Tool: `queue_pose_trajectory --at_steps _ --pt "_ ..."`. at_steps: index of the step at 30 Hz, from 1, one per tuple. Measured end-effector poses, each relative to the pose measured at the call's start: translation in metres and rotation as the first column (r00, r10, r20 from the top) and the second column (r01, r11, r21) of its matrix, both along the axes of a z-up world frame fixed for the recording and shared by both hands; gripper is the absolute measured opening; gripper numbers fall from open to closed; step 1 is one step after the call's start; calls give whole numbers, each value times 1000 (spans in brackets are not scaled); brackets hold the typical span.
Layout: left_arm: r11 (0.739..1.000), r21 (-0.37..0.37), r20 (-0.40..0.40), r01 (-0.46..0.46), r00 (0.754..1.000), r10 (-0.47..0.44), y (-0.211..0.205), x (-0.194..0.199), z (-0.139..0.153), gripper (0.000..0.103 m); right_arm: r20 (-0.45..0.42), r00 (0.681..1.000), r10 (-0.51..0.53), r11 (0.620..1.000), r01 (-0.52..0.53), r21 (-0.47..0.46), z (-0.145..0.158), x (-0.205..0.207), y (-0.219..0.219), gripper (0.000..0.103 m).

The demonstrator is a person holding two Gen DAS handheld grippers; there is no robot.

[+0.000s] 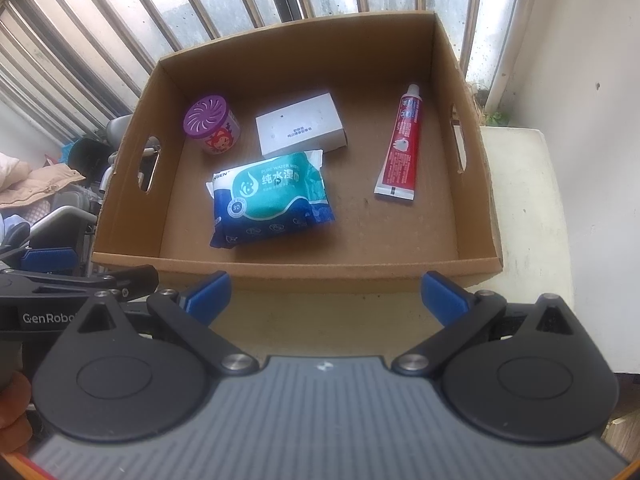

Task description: Organize objects

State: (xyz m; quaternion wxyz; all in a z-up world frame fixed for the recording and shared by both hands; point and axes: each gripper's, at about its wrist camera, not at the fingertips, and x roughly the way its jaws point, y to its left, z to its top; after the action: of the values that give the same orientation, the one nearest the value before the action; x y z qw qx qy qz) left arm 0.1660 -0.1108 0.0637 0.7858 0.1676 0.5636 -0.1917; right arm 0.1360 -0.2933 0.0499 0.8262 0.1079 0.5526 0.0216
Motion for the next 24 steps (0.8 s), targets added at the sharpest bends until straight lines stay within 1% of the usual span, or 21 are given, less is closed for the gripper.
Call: queue_pose_trajectory --at_steps 24 --pt "1000 10 1 8 1000 -8 -1 -9 -1 101 -4 1000 -6 1000 6 3 -3 -9 -5 102"
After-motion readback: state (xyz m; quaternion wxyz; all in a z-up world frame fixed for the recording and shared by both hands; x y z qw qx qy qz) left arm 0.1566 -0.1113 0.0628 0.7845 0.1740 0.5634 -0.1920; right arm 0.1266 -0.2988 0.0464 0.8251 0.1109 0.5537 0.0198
